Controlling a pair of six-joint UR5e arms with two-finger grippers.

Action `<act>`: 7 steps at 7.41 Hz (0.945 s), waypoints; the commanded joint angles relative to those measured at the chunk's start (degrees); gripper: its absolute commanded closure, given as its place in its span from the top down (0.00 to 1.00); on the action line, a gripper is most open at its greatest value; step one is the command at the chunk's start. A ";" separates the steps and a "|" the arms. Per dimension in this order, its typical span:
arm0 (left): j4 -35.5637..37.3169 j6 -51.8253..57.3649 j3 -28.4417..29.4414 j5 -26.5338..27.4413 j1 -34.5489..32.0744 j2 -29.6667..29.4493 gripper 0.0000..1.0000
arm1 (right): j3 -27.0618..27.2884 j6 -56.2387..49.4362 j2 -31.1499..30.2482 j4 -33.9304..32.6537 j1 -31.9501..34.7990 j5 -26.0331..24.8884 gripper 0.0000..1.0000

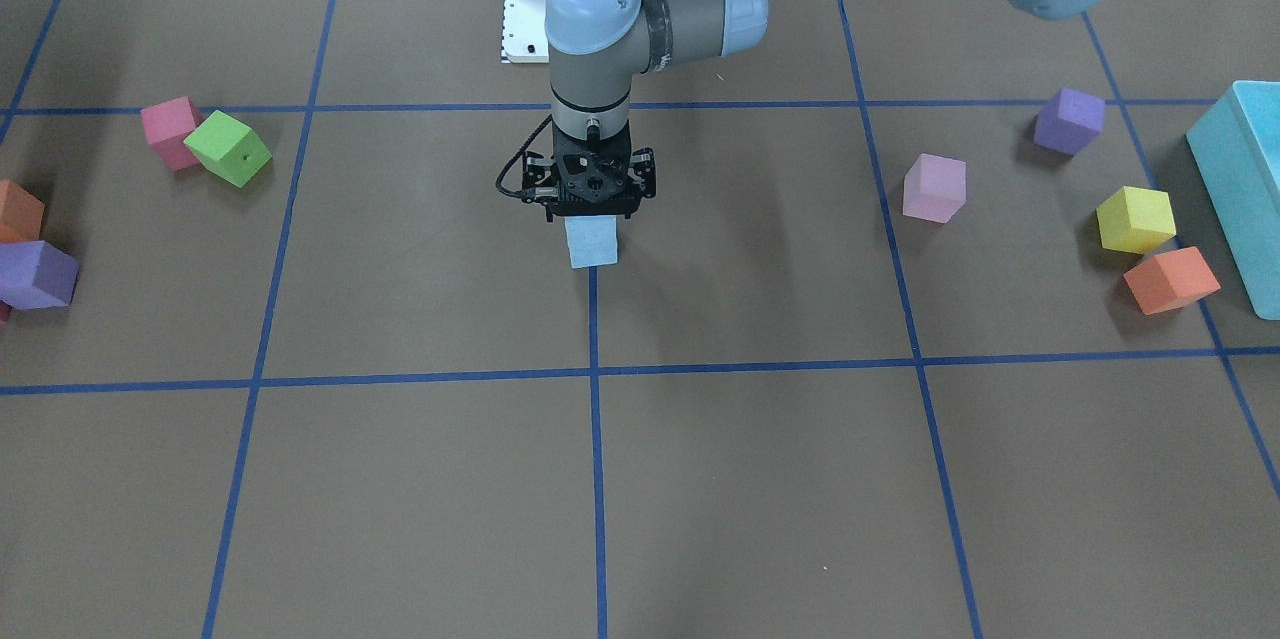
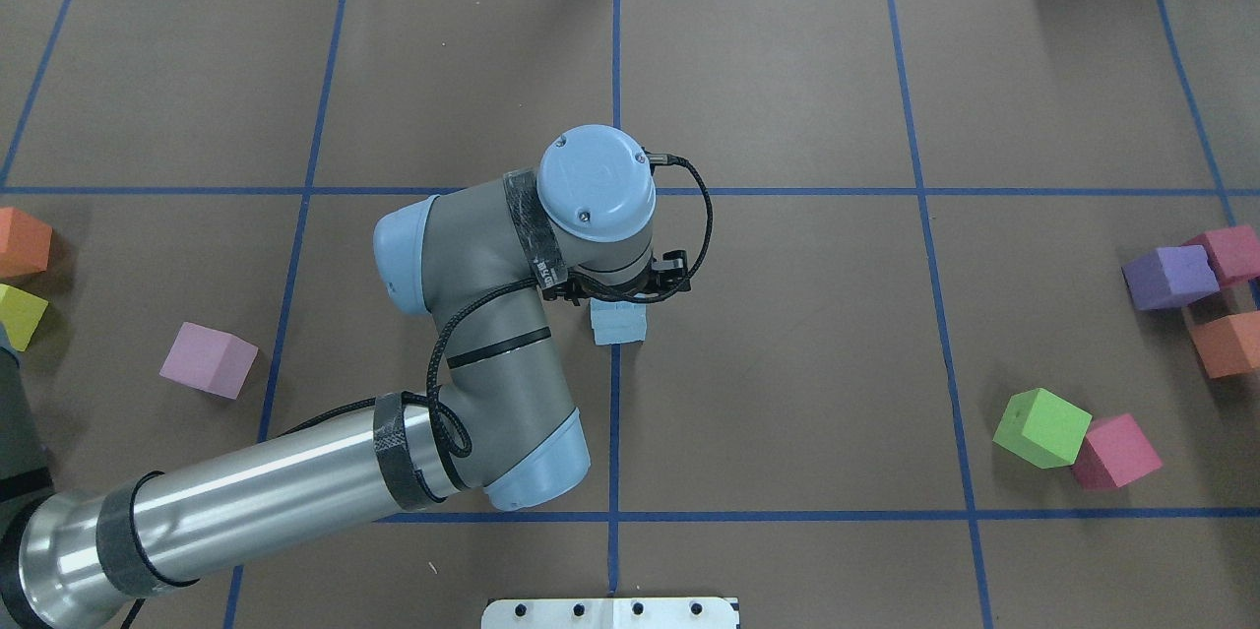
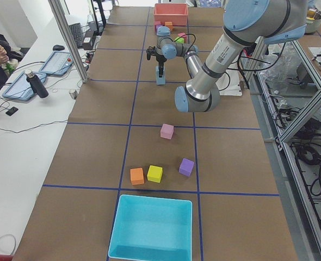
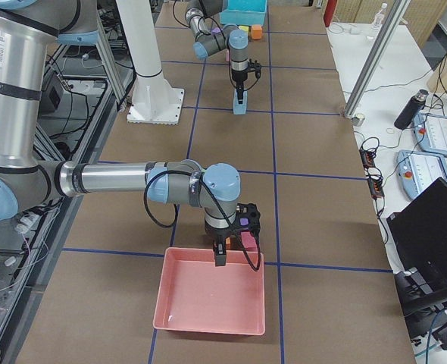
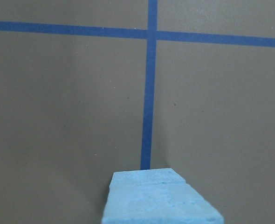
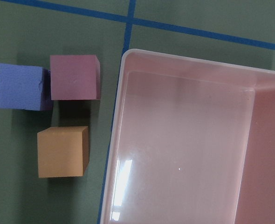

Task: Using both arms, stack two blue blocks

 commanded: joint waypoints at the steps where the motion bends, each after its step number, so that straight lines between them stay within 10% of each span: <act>1: 1.12 -0.09 -6.31 -0.25 -0.34 0.67 0.97 | 0.04 0.00 0.09 0.00 0.00 0.00 1.00; 5: 8.34 0.35 -16.98 -1.13 -5.08 4.26 0.97 | 0.04 0.00 0.18 0.09 0.00 0.00 1.00; 7: 8.25 16.17 -24.77 -1.39 -8.58 15.03 0.97 | -0.05 0.00 0.18 0.09 0.00 0.00 1.00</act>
